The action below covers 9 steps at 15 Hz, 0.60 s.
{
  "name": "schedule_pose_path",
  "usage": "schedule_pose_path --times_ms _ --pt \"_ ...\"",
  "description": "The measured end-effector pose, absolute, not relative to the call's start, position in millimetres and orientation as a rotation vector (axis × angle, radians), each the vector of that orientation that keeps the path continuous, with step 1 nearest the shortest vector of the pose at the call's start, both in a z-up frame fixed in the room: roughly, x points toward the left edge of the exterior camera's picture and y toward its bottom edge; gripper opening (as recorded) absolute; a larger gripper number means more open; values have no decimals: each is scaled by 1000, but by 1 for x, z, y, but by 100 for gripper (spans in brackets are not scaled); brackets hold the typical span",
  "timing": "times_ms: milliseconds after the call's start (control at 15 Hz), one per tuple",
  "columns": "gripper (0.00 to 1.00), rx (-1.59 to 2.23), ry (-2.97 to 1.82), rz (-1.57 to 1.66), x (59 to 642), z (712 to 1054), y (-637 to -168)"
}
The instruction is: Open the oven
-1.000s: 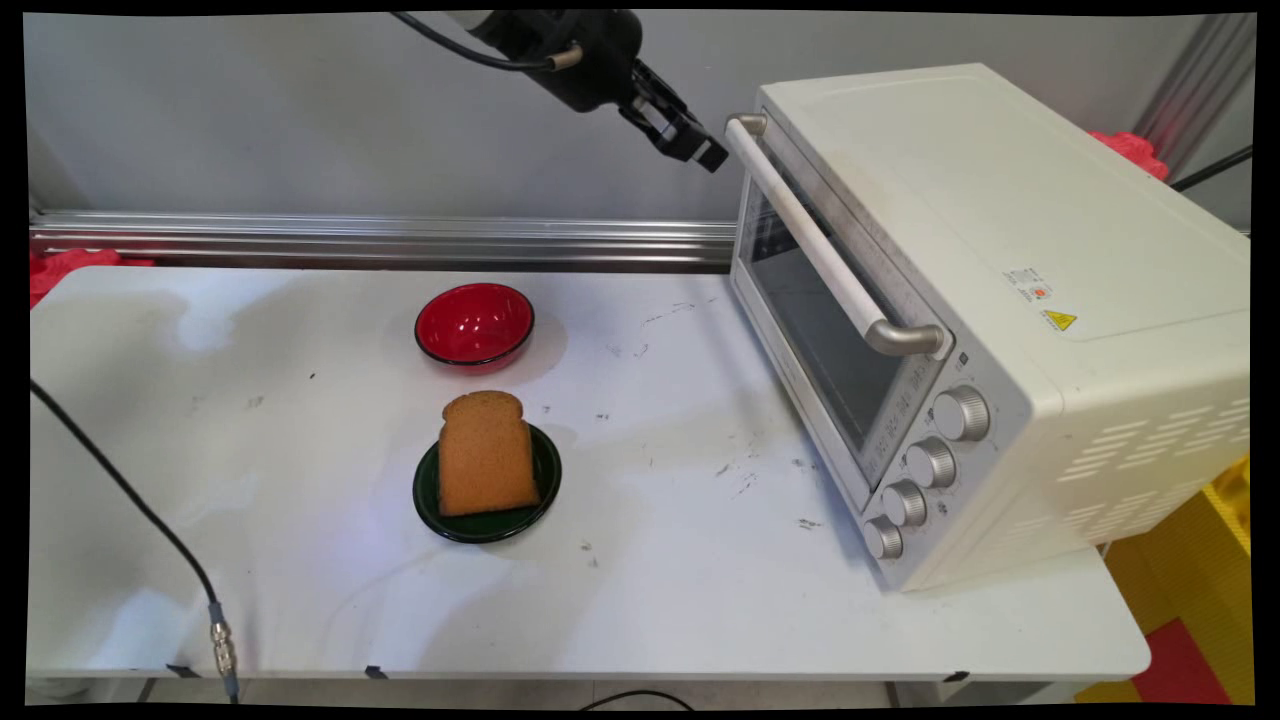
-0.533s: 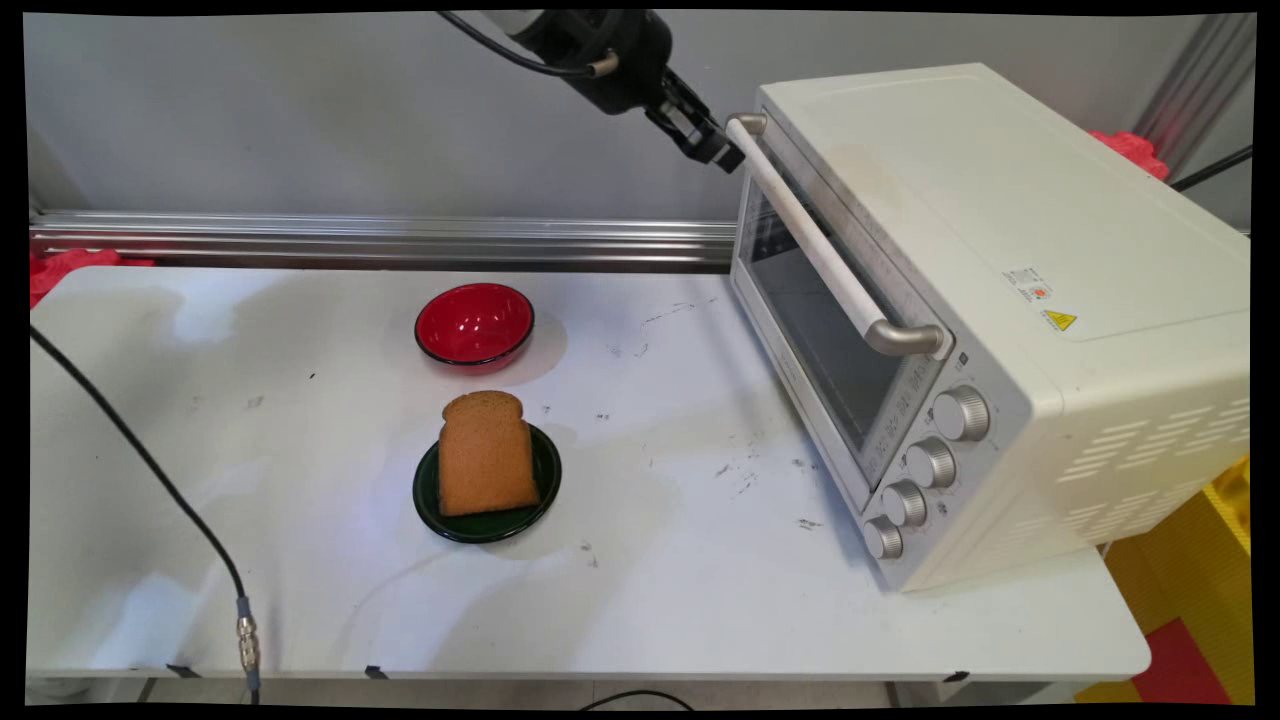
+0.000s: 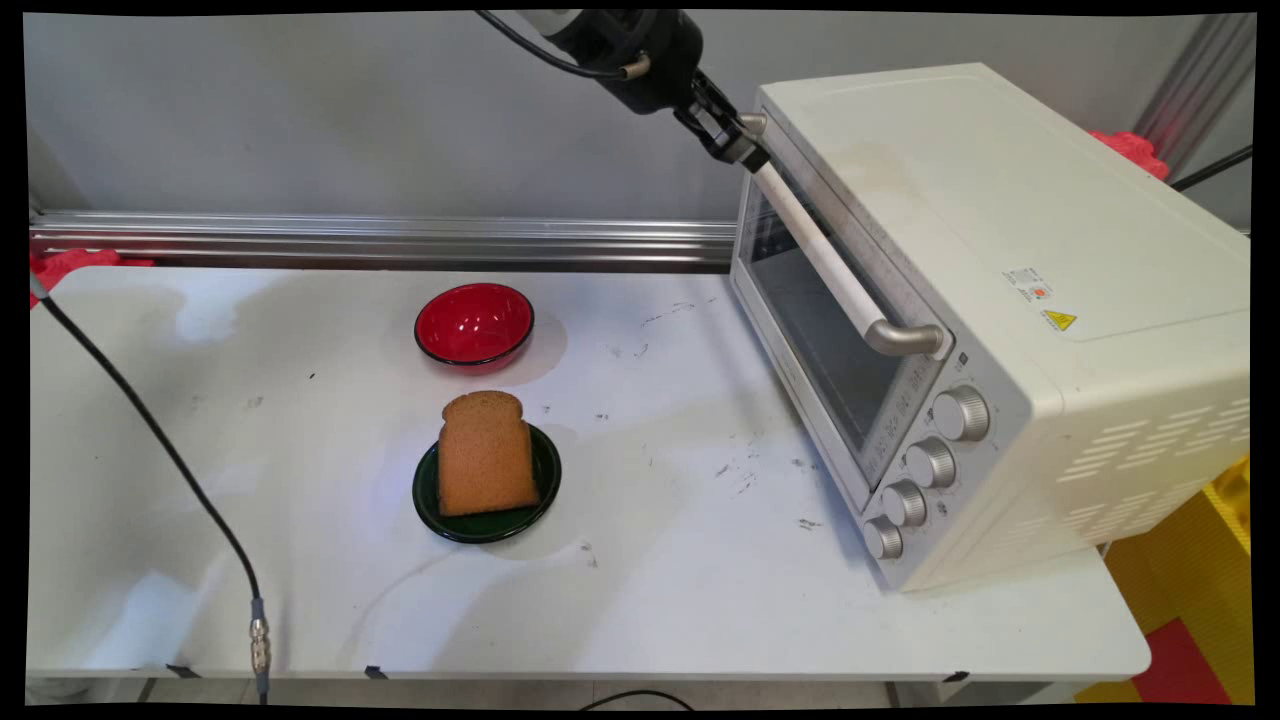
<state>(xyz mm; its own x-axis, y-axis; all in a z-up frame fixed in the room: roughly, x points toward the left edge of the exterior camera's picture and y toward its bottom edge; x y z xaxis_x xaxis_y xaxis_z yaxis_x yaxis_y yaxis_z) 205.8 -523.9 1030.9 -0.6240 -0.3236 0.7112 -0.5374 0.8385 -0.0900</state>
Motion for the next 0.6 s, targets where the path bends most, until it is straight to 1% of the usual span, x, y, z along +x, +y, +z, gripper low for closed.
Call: schedule_pose_path --times_ms 600 --pt "0 569 -2289 368 189 1020 -535"
